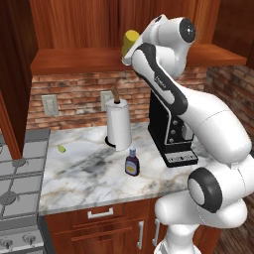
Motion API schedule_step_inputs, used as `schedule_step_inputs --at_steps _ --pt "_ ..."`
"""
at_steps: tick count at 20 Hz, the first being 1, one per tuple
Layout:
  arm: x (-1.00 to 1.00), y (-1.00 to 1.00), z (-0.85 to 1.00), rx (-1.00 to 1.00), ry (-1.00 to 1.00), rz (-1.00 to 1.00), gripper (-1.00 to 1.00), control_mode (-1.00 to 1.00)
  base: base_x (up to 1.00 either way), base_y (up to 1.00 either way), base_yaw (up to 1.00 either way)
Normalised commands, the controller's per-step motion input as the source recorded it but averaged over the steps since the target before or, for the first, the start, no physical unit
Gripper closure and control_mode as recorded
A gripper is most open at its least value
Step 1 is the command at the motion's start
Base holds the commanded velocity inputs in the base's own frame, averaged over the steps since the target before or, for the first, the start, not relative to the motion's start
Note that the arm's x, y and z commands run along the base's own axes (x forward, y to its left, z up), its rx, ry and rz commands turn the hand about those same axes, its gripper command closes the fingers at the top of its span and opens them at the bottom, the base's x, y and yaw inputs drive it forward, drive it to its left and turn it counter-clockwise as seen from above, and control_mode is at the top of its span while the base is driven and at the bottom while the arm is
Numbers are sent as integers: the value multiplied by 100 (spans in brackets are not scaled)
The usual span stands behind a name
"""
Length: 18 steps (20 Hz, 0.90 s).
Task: Pick the mustard and condiment bottle from the counter and place them in the cabinet.
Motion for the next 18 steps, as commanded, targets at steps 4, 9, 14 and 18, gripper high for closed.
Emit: schedule_step_inputs --at_steps 4,9,14,18 --pt "38 0 -27 5 0 0 100 -100 0 0 0" --pt "37 0 -23 5 0 0 100 -100 0 0 0" --pt "34 0 -11 2 0 0 100 -100 0 0 0" --pt "38 0 -8 0 0 0 100 -100 0 0 0"
